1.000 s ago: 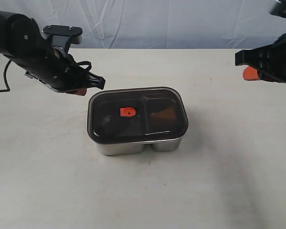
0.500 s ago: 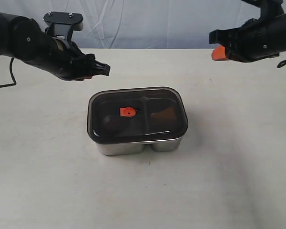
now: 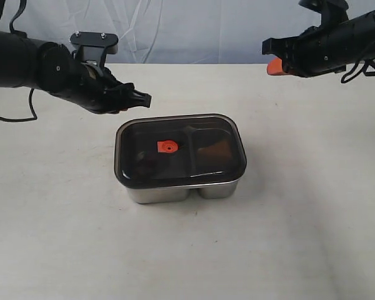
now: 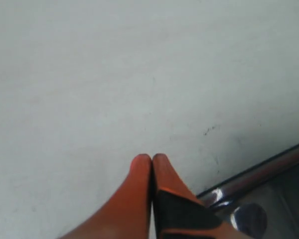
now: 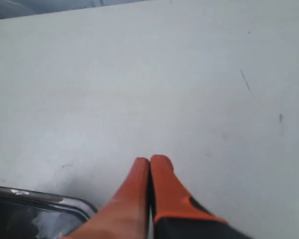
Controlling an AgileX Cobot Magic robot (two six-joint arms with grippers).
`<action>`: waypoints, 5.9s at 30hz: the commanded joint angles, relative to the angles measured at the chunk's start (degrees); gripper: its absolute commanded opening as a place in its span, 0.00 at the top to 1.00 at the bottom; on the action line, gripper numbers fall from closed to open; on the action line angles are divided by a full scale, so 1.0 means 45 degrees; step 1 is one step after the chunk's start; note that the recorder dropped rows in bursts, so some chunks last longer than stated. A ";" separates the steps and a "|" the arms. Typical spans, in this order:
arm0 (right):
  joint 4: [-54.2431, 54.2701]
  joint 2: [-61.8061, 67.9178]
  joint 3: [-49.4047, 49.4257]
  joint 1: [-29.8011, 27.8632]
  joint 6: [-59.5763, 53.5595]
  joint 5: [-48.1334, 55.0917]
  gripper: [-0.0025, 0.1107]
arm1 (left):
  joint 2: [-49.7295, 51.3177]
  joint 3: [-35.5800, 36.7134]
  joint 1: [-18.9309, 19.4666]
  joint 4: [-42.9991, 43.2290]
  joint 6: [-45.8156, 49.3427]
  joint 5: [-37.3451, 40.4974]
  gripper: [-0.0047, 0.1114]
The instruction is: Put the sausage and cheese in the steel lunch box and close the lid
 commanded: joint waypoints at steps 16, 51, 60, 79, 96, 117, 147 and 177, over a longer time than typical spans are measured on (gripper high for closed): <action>0.2250 0.2309 -0.1322 0.1115 -0.2871 0.0245 0.98 | 0.0038 -0.0813 -0.0009 -0.0134 0.0699 0.0580 0.96; -0.2925 0.2655 -0.2173 0.3540 0.0325 -0.2022 0.99 | -0.0171 -0.0813 -0.0009 -0.0992 0.3008 0.0889 0.96; -0.2882 0.3048 -0.2274 0.3651 0.0325 -0.1450 0.99 | 0.0329 -0.0813 -0.0009 -0.1177 0.3031 0.1611 0.96; -0.3246 0.3048 -0.2274 0.3651 0.0764 0.0071 0.99 | 0.0329 -0.0813 -0.0009 -0.4211 0.5749 0.2658 0.96; -0.3606 0.2944 -0.2274 0.3651 0.0816 0.0075 0.99 | 0.0230 -0.0813 -0.0009 -0.4593 0.6058 0.2705 0.96; -0.5725 0.1203 -0.2244 0.3649 0.3538 0.3025 0.99 | -0.1455 0.0394 -0.1097 -0.5153 0.6033 0.5119 0.96; -0.5725 0.2975 -0.2244 0.3649 0.3599 0.3141 0.99 | -0.0367 0.0727 -0.1252 -0.4866 0.6007 0.5806 0.96; -0.5846 0.2666 -0.2244 0.3649 0.3599 0.2846 0.99 | -0.0814 0.0652 -0.1252 -0.4760 0.6037 0.4864 0.96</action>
